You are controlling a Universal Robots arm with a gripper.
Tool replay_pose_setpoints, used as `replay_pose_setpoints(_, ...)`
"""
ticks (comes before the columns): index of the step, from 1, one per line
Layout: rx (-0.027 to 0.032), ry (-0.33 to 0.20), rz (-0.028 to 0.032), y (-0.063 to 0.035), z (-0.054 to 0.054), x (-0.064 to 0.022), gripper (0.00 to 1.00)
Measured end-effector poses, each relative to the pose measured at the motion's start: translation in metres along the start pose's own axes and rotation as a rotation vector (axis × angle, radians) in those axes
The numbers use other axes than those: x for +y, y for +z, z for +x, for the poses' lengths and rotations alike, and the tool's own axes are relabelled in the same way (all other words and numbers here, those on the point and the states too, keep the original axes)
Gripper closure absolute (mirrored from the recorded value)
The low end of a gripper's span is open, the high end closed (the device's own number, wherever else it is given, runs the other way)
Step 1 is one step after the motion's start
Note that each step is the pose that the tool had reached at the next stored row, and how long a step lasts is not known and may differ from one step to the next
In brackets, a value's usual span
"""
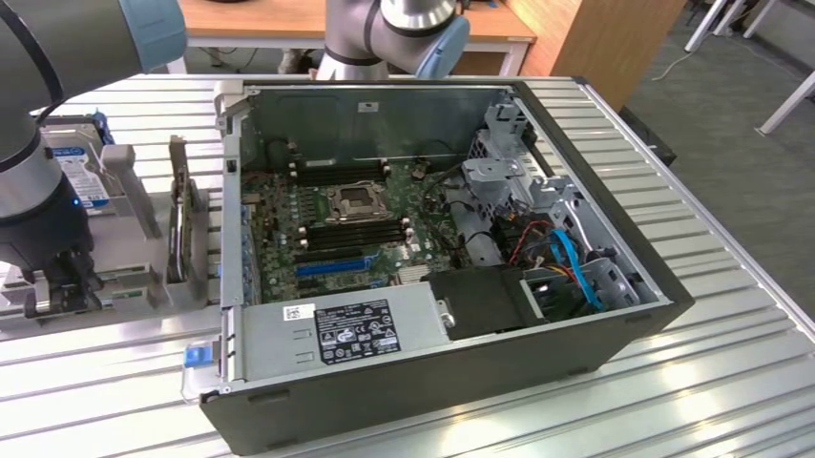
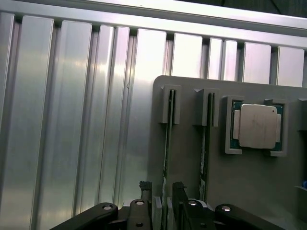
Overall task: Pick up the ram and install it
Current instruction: 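Pick up the ram and move it above insertion slot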
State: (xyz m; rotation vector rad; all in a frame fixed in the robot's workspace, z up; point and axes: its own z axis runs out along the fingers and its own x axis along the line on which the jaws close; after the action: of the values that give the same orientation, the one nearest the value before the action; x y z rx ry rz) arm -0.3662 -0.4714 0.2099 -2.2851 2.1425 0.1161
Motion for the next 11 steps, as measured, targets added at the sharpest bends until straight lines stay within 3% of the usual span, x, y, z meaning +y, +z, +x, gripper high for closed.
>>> replay_pose_setpoints(11, -0.0006, 0.009, 0.0007, 0.0005, -0.0016, -0.0001, 0.69)
